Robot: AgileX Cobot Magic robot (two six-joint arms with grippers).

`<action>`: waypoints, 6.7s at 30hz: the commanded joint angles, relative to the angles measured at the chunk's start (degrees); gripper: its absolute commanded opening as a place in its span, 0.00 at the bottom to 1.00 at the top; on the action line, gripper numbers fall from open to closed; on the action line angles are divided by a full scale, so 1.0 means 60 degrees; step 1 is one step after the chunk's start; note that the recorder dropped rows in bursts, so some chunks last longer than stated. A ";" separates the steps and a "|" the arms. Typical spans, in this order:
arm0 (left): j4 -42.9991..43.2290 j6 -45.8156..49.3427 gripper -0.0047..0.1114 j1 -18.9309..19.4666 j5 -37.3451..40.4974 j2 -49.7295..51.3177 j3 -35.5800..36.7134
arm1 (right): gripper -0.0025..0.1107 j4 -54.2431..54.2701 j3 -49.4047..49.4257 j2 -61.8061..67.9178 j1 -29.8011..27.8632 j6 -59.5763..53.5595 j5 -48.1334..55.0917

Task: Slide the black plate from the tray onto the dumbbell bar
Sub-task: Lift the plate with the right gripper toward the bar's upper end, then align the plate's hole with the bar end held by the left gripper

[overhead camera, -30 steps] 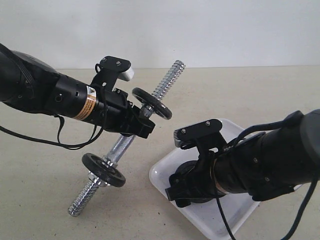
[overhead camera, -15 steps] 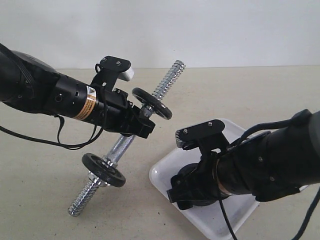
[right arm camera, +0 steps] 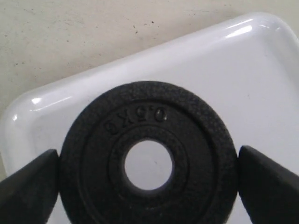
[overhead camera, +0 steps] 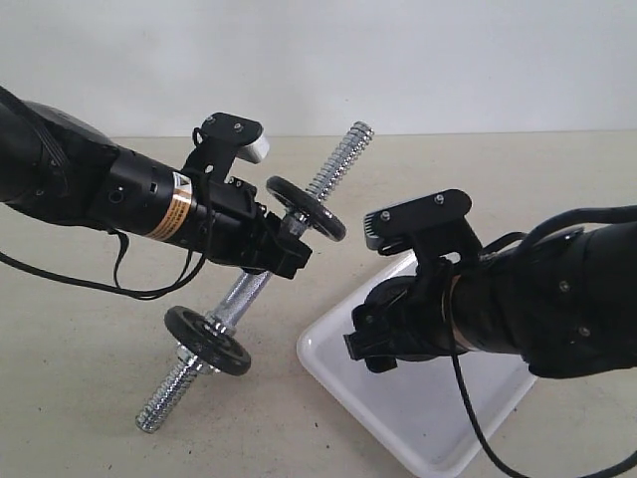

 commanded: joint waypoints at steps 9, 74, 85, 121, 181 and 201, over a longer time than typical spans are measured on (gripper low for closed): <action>-0.0358 0.0732 0.08 0.0017 -0.0551 -0.0574 -0.0189 | 0.02 0.1565 -0.0332 -0.0191 -0.1943 -0.1642 -0.2227; -0.0358 0.2932 0.08 0.0014 0.0804 -0.1576 0.1515 | 0.02 -0.2772 -0.1808 -0.0191 -0.6603 0.2783 -1.0981; -0.0358 0.3520 0.08 0.0014 0.0371 -0.1576 0.1523 | 0.02 -0.2522 -0.2268 -0.0191 -0.6603 0.2957 -1.2072; -0.0358 0.4664 0.08 0.0014 0.0805 -0.1576 0.1503 | 0.02 -0.2562 -0.2268 -0.0157 -0.6603 0.4570 -1.2794; -0.1643 0.5419 0.08 0.0014 -0.0509 -0.1576 0.1078 | 0.02 -0.2852 -0.2251 -0.0157 -0.6583 0.4706 -1.3011; -0.2085 0.5685 0.08 0.0014 -0.1117 -0.1576 0.0946 | 0.02 -0.2513 -0.2251 -0.0157 -0.6566 0.4537 -1.3136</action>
